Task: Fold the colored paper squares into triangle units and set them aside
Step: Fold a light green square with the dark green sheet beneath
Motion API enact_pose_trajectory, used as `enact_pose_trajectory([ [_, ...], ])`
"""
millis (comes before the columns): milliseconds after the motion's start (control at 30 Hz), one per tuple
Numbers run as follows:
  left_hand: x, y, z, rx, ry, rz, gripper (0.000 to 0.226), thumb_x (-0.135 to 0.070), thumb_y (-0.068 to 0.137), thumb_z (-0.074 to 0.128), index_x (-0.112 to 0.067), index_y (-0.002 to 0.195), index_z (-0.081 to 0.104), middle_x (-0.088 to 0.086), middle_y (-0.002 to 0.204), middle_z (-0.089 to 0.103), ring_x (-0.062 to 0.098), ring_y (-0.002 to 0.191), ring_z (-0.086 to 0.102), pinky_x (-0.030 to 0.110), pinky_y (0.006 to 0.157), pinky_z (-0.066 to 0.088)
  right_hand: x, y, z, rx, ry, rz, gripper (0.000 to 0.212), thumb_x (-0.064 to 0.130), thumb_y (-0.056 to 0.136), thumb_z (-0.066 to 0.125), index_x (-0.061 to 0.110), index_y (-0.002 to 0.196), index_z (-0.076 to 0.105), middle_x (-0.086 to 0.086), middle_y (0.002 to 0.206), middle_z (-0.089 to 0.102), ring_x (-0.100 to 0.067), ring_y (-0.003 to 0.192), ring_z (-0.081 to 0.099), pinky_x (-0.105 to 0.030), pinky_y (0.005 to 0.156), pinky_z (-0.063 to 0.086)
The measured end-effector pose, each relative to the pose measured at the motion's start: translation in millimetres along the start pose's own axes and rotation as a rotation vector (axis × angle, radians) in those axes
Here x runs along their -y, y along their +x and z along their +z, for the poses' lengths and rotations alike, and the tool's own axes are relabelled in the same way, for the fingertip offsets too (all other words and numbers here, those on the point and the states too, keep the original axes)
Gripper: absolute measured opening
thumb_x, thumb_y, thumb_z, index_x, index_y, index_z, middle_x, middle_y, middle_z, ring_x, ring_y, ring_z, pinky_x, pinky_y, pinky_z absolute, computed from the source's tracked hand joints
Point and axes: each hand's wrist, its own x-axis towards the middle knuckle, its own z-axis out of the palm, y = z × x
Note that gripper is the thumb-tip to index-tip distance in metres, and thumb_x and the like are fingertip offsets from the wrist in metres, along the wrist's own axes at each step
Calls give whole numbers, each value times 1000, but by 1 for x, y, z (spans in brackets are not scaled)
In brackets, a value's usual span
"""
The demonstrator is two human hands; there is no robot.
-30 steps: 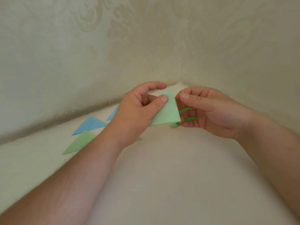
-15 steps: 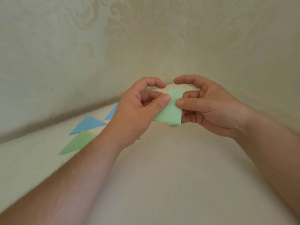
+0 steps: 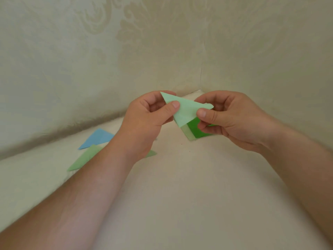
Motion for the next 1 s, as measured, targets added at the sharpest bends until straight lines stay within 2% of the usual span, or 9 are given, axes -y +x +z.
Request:
enact_pose_trajectory([
  [100,-1,0,-1,7,-37,-46,12,-5,98,64,-6,108,72,11,98,77,23,93,73,35,88,60,-4,-1,2,-21,-176,-46,33,36,70,79,18,96,78,-11,89,67,-17,70,64,-39,77,64],
  [200,-2,1,-2,21,-66,-81,14,-7,101,60,-2,108,72,12,99,77,22,91,74,32,84,60,-7,-1,3,-22,-288,-70,53,52,67,76,5,92,78,-14,80,66,-18,72,61,-45,83,61],
  [433,-3,0,1,54,-153,-136,19,-16,105,55,-6,109,72,13,104,78,24,94,75,39,90,61,-6,0,3,2,-196,-40,55,42,73,76,-10,88,67,-32,97,67,-26,84,66,-46,85,61],
  [533,-2,-1,1,120,-158,-136,24,-6,101,57,-4,123,68,16,116,75,29,103,73,43,96,59,-5,1,3,-13,-170,-25,37,41,73,75,4,77,71,-14,82,69,-23,80,63,-39,79,61],
  [600,0,-2,0,204,-126,-105,45,9,92,60,-5,135,61,20,123,72,33,109,70,43,98,57,-3,0,2,-11,-157,-29,25,41,74,74,18,66,71,-6,80,69,-20,75,61,-38,77,59],
  [700,2,-3,0,260,-74,-76,65,15,79,56,-9,140,58,17,125,72,30,109,69,40,101,56,-2,0,2,-9,-140,-31,25,43,76,73,23,61,71,-3,79,69,-16,69,60,-35,74,58],
  [800,2,-3,1,249,-63,-61,65,16,79,56,-9,138,60,15,125,73,27,110,71,37,101,55,-2,0,1,-6,-132,-37,24,44,75,72,23,66,72,0,76,67,-14,65,59,-34,71,57],
  [867,2,-2,0,239,-58,-65,61,19,84,55,-8,138,60,15,123,73,27,108,71,36,98,56,-4,0,2,-7,-115,-67,19,42,74,74,24,81,73,-1,83,70,-16,67,61,-33,70,58],
  [1000,0,-1,0,211,-121,-119,54,21,93,44,-6,136,61,13,116,75,20,96,72,28,83,58,-7,4,-2,-109,-93,-187,24,17,85,78,25,105,67,-3,86,72,-23,77,66,-37,74,58],
])
